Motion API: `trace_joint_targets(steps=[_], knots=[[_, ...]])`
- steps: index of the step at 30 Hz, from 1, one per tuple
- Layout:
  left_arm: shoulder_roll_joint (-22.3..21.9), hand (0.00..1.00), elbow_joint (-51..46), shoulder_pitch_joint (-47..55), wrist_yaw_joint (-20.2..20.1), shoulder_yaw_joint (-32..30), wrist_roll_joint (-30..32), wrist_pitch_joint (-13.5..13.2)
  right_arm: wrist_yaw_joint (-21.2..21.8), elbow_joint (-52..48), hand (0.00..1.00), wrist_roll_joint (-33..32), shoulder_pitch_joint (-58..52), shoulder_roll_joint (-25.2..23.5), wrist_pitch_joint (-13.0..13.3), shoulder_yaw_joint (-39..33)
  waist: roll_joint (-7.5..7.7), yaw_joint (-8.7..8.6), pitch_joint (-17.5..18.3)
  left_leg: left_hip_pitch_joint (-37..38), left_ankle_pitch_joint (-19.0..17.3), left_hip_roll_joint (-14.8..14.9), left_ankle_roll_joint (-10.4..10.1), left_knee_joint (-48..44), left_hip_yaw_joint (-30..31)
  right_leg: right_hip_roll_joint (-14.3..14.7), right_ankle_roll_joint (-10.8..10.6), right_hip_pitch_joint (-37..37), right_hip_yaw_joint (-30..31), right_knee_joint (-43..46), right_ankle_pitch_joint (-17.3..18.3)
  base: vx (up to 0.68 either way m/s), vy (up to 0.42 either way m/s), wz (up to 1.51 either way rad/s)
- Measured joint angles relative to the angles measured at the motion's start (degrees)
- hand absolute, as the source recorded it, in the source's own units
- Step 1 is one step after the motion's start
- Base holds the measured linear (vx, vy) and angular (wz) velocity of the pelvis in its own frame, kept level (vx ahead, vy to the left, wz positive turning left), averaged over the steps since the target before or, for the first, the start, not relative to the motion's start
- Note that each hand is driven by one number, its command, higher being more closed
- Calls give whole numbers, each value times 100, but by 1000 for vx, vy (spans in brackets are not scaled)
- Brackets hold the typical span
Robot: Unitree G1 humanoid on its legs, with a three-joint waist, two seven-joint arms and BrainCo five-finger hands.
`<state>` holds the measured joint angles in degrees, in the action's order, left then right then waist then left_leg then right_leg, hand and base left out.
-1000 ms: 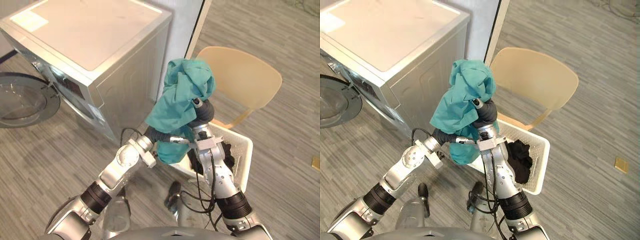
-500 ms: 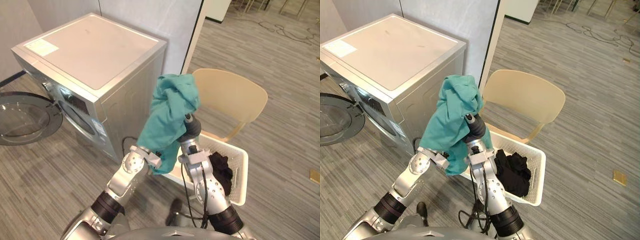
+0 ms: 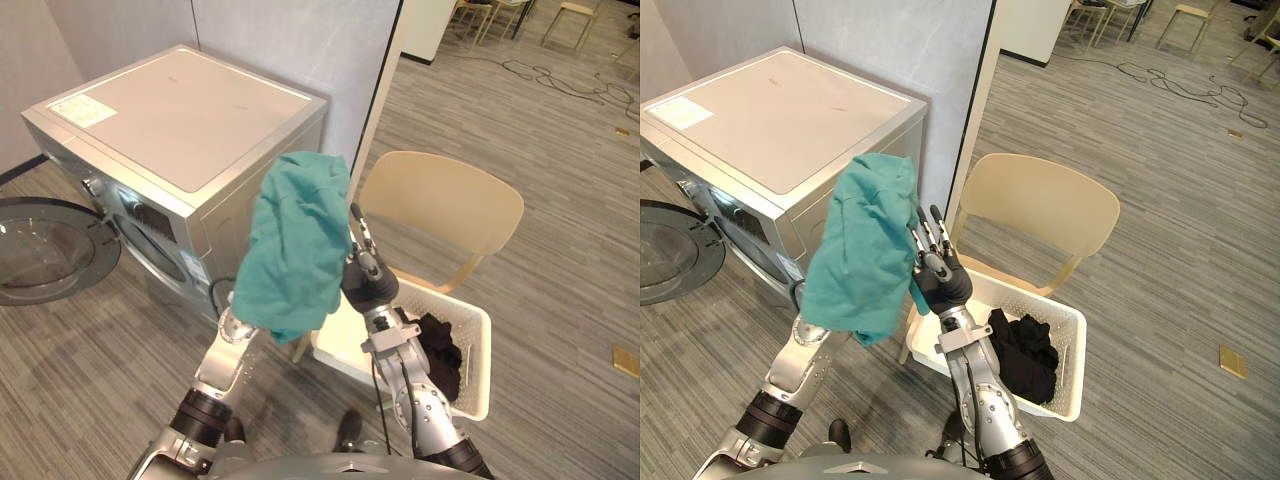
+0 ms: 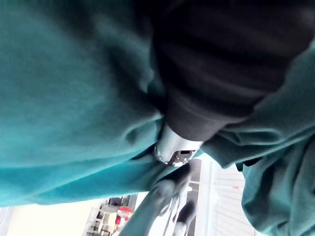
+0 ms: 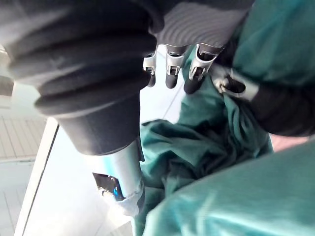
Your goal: Pick up the laundry basket with both hands and put the clothes into the washing machine.
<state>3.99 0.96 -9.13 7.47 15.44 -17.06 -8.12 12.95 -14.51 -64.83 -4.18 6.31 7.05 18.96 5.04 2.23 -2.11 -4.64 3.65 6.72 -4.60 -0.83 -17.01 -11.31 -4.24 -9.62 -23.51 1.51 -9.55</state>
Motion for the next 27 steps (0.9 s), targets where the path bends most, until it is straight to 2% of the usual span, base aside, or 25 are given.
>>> trace_joint_targets(steps=[6,10,18,23,24,27], knots=[[28,100,-23,146,99,-974,123,-5,-93,-18,0,235,-25,113,-22,-354,-26,-15,66,196,-87,0,-18,7,-37,38,7,206,51,-114,-14,20,-2,-5],[47,100,-24,389,107,-1667,272,-4,-92,-19,0,347,-24,120,-136,-384,-93,6,95,302,-100,-4,-30,19,-29,41,15,318,45,-136,-6,0,0,0],[-5,100,-56,660,243,-2466,277,-3,-96,-37,0,500,-47,109,-256,-392,-221,22,171,483,-114,-29,-35,116,11,41,-2,541,37,-212,11,-2,-3,2],[-341,100,-627,1410,246,-2700,259,6,-113,-38,0,1127,-380,66,-261,-603,-305,57,179,543,-212,17,-59,-105,375,6,-52,860,-252,45,281,25,-19,30],[-392,100,-721,1593,215,-2726,248,6,-113,-36,0,1129,-420,49,-266,-612,-394,117,126,386,-297,75,-53,-374,527,0,-82,871,-336,207,379,10,-36,56],[-538,100,-775,1723,205,-2899,39,7,-107,-34,0,1228,-391,-3,-254,-629,-453,143,50,-216,-389,198,-101,-987,1151,28,17,823,-852,579,650,-54,-70,101]])
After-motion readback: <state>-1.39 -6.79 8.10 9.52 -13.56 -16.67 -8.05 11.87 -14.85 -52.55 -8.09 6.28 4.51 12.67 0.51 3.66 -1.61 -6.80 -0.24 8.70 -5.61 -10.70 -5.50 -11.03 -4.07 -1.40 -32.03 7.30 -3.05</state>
